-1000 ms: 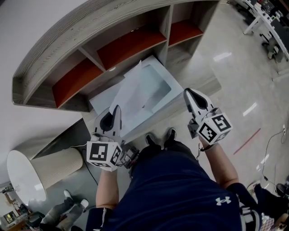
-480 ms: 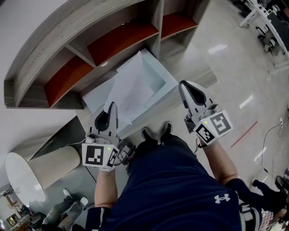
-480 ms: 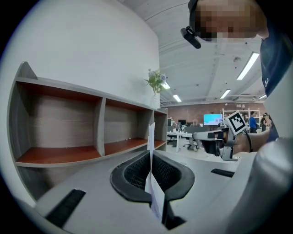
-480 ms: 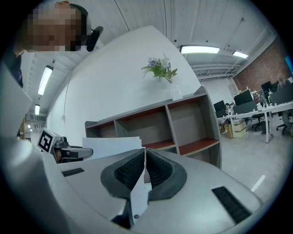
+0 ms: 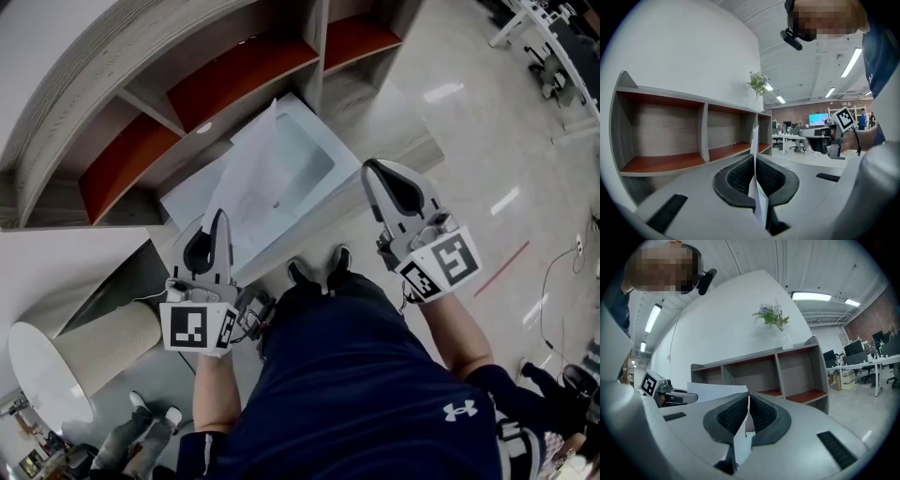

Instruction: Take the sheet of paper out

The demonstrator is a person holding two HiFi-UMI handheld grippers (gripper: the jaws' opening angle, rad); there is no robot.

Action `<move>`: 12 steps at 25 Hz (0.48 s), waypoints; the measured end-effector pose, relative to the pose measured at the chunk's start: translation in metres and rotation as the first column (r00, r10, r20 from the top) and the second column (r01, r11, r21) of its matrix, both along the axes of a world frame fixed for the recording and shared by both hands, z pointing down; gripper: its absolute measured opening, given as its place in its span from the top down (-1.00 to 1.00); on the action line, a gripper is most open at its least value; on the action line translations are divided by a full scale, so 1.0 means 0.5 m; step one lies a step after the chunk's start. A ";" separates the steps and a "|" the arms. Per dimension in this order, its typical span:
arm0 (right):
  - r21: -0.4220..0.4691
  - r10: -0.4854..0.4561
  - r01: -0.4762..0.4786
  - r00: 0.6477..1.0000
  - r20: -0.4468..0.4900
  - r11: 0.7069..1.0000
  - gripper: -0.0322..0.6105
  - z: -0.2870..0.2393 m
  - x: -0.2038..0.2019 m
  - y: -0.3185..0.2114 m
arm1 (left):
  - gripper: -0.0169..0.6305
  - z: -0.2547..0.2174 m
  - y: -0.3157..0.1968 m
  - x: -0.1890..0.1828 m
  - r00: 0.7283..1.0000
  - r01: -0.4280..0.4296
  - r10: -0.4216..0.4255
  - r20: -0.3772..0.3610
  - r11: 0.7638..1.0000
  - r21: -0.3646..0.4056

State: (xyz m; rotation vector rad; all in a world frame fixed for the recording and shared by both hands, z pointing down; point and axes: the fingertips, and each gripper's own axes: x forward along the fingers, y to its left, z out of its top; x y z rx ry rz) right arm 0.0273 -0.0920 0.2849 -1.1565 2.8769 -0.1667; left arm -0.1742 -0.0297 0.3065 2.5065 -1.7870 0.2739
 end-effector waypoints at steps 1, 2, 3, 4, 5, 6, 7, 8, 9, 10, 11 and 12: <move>0.010 0.000 0.000 1.000 -0.004 1.000 0.85 -0.003 -0.001 0.001 | 0.91 0.000 -0.001 0.000 1.000 0.000 0.000 0.000 1.000 0.002; 0.019 0.001 0.000 1.000 -0.009 1.000 0.85 -0.005 -0.001 0.002 | 0.91 0.000 -0.001 0.001 1.000 0.000 0.000 0.001 1.000 0.003; 0.030 0.001 0.000 1.000 -0.015 1.000 0.85 -0.008 -0.001 0.005 | 0.91 0.001 0.000 0.002 1.000 -0.001 0.001 0.001 1.000 0.003; 0.040 0.001 0.000 1.000 -0.021 0.999 0.85 -0.011 -0.002 0.009 | 0.91 0.001 0.001 0.003 1.000 -0.003 0.003 0.001 1.000 0.002; 0.049 0.001 0.001 1.000 -0.027 0.999 0.85 -0.014 -0.002 0.012 | 0.91 0.001 0.002 0.004 1.000 -0.004 0.004 0.000 1.000 0.002; 0.058 0.001 0.001 0.999 -0.032 0.998 0.85 -0.016 -0.003 0.015 | 0.91 0.001 0.002 0.006 1.000 -0.005 0.005 -0.002 1.000 0.002; 0.065 0.000 0.002 0.999 -0.036 0.998 0.85 -0.019 -0.003 0.017 | 0.91 0.001 0.003 0.007 1.000 -0.007 0.007 -0.003 1.000 0.002; 0.069 -0.001 0.003 0.999 -0.039 0.998 0.85 -0.021 -0.004 0.018 | 0.91 0.001 0.002 0.008 1.000 -0.008 0.008 -0.004 1.000 0.001; 0.069 -0.003 0.005 0.999 -0.036 0.998 0.85 -0.022 -0.005 0.019 | 0.91 0.002 0.002 0.009 1.000 -0.009 0.009 -0.004 1.000 0.000; 0.061 -0.006 0.008 1.000 -0.025 0.998 0.85 -0.022 -0.006 0.018 | 0.91 0.002 0.001 0.009 1.000 -0.011 0.011 -0.003 1.000 -0.001; 0.045 -0.010 0.010 1.000 -0.007 0.999 0.85 -0.022 -0.006 0.016 | 0.91 0.003 0.000 0.008 1.000 -0.012 0.012 -0.003 1.000 -0.002; 0.025 -0.013 0.012 1.000 0.015 1.000 0.85 -0.021 -0.005 0.014 | 0.91 0.003 0.000 0.008 1.000 -0.014 0.014 -0.003 1.000 -0.003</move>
